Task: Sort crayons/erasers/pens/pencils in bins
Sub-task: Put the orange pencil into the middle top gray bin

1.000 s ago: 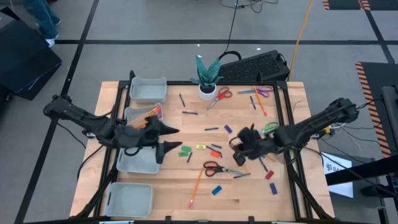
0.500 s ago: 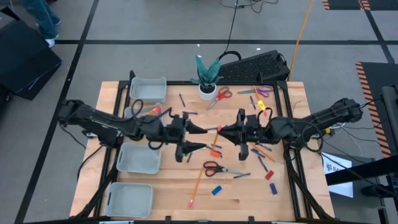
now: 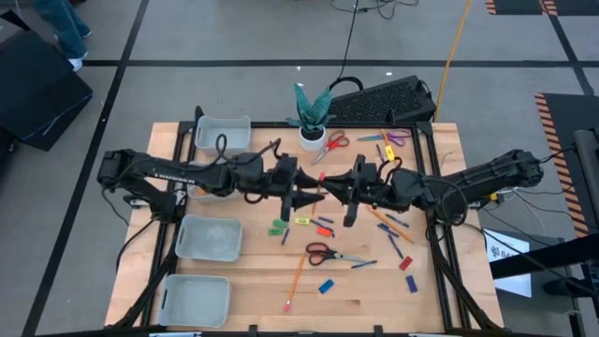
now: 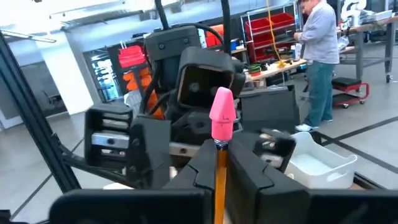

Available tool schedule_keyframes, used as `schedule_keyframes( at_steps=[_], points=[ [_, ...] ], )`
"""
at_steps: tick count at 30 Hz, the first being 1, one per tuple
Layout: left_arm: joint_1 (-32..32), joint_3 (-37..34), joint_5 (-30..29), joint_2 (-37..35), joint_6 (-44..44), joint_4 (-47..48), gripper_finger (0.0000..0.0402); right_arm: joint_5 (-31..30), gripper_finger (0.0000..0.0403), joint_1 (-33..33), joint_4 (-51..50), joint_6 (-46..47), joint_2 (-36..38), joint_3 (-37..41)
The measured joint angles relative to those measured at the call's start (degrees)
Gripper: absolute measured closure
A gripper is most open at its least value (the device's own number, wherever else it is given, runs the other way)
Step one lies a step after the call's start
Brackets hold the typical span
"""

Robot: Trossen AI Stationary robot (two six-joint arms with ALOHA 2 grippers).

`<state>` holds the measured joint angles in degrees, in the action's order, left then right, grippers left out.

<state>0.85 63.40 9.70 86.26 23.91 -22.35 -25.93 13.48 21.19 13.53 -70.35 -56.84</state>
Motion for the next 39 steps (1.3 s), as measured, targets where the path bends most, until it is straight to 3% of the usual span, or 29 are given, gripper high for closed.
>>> schedule_keyframes(
  at_steps=[3,7,10,15,22,26,31,34,39],
  points=[
    [-0.9,0.0,3.8,0.0,0.8,0.4,0.0282,0.5,0.0389,-0.2,0.3,1.3,-0.4,0.0],
    [-1.9,0.0,3.9,0.0,-0.4,1.1,0.0378,0.2,0.0383,-0.3,-0.2,1.4,-0.6,0.0],
    [-2.5,0.0,4.4,0.0,-0.2,3.8,0.0375,0.1,0.036,-0.3,-1.1,0.2,-0.9,0.0],
    [-3.5,0.2,3.8,-2.9,-4.3,14.9,0.0379,0.4,0.0283,-0.3,-3.0,2.3,-0.4,0.1],
    [-9.0,0.1,-3.3,-13.9,-8.5,46.9,0.0379,0.7,0.0199,-0.3,-16.1,10.4,0.2,0.8],
    [-12.1,0.6,-5.8,-19.7,1.1,73.1,0.037,4.5,0.0192,-0.3,-19.7,18.1,0.6,3.5],
    [-13.3,3.5,-9.8,-23.6,9.4,98.7,0.0375,9.5,0.0196,-0.3,-19.2,26.2,-0.9,7.5],
    [-15.5,2.9,-11.5,-22.9,12.1,105.5,0.0378,9.7,0.0196,-0.3,-19.1,24.5,-2.7,8.5],
    [-15.7,1.9,-14.3,-21.0,6.1,103.3,0.0369,9.7,0.0197,-0.1,-13.7,15.8,-7.0,8.7]
  ],
)
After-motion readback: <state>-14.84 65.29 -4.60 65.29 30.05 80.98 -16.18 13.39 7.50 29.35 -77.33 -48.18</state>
